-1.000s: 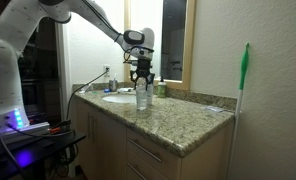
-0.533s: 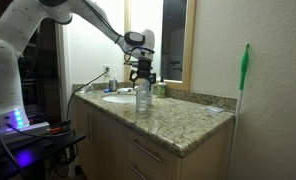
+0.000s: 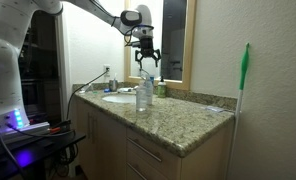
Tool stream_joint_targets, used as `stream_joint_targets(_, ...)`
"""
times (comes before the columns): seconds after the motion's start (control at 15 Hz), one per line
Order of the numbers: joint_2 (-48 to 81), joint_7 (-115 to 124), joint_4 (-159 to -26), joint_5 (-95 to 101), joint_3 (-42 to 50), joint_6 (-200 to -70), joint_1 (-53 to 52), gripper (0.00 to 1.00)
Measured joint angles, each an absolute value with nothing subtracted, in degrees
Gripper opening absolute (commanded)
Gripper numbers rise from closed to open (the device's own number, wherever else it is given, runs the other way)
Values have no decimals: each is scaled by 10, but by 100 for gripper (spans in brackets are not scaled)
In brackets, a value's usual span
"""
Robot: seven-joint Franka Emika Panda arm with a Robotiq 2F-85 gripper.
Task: Move the clear bottle to the right of the sink
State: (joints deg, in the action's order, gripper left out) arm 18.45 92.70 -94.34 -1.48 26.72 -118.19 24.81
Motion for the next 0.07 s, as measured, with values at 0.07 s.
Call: stream_joint_targets(0.07,177,896,-942,-22,266,-1193,250,100)
